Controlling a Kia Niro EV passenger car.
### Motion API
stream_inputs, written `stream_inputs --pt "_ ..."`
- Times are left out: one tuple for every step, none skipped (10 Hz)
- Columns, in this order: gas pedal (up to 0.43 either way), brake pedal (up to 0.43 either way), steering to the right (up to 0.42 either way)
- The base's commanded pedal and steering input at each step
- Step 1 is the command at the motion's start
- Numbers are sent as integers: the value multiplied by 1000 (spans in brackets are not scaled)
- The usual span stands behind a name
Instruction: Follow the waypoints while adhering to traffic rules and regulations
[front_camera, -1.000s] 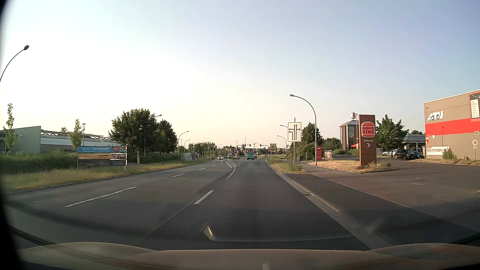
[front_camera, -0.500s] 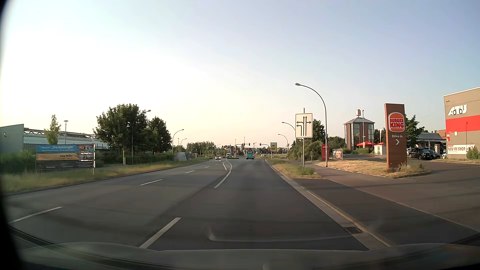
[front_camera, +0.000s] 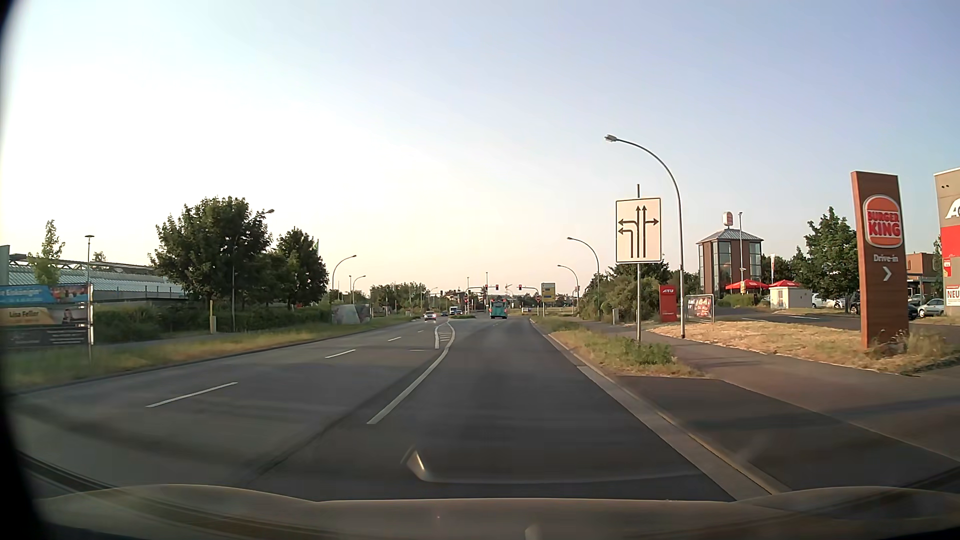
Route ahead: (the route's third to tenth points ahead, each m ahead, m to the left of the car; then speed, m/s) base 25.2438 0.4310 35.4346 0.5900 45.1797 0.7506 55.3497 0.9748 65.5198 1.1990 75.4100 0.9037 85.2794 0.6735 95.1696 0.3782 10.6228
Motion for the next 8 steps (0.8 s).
stream_inputs --pt "79 30 2" --pt "67 30 2" --pt "67 24 2" --pt "67 30 2" --pt "67 24 2" --pt "59 24 1" --pt "59 30 1" --pt "47 24 1"
